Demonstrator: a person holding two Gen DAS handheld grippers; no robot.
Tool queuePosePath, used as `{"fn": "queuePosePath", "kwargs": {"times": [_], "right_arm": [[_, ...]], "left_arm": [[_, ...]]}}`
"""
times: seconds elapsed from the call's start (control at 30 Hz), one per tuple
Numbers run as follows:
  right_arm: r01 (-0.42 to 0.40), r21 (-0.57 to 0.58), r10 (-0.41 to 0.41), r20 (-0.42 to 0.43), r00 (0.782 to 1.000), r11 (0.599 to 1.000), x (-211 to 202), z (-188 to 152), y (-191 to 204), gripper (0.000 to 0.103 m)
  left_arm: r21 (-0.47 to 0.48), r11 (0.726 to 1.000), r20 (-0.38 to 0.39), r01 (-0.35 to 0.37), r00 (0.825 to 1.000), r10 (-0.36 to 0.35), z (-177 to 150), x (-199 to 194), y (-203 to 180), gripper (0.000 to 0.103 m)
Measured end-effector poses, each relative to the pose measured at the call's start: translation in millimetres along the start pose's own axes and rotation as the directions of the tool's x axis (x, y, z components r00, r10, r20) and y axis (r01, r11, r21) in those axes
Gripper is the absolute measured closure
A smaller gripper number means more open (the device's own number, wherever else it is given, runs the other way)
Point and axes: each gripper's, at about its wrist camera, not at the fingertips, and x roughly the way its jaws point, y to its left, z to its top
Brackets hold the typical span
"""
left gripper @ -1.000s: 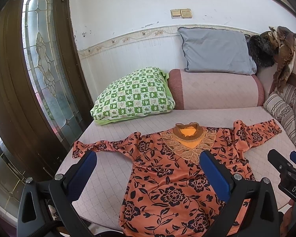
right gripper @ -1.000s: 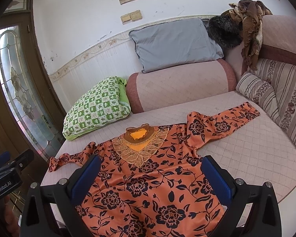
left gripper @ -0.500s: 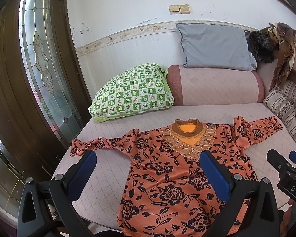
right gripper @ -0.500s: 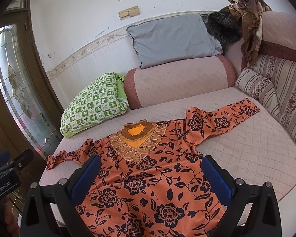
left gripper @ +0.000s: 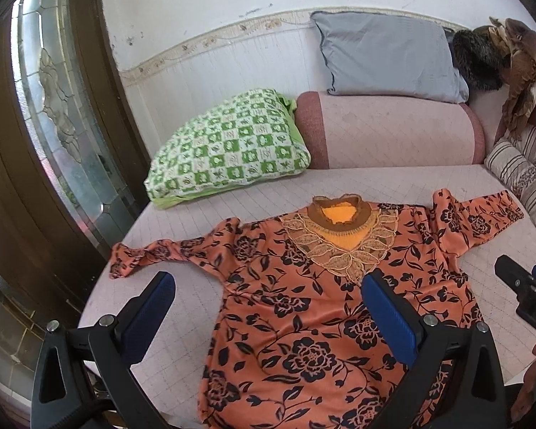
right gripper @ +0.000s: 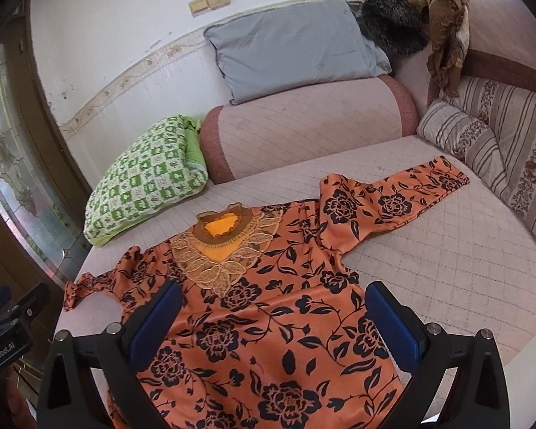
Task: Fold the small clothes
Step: 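Grasp the sleeve cuff with the right gripper and lift it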
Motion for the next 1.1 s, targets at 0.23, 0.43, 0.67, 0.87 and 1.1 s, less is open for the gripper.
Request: {"fn": "queuePosePath", "kwargs": {"times": [0.23, 0.43, 0.67, 0.87, 1.1], "right_arm": [[0.09, 0.141, -0.085, -0.039, 0.996, 0.986, 84, 23, -64, 0.0], [0.111, 0.445, -0.082, -0.084, 0.993, 0.889, 155, 44, -192, 0.003], [0.027, 0.773, -0.027, -0.013, 1.0, 0.634, 203, 49, -324, 0.025], [-0.005, 0.799, -0.044, 0.039, 0.998, 0.602, 243, 77, -353, 0.029], [0.206, 0.67, -0.227, -0.056, 0.972, 0.714, 275, 107, -361, 0.088]], "left_arm": [[-0.106, 0.987, -0.211, 0.124, 0.967, -0.144, -8, 132, -21, 0.0], [-0.062, 0.998, -0.189, -0.014, 0.982, 0.002, -29, 205, -37, 0.0], [-0.124, 0.982, -0.188, 0.141, 0.969, -0.163, -19, 228, -26, 0.0], [-0.211, 0.963, -0.322, 0.166, 0.919, -0.229, -29, 260, -23, 0.0], [-0.203, 0.966, -0.32, 0.159, 0.922, -0.219, -24, 269, -26, 0.0]]}}
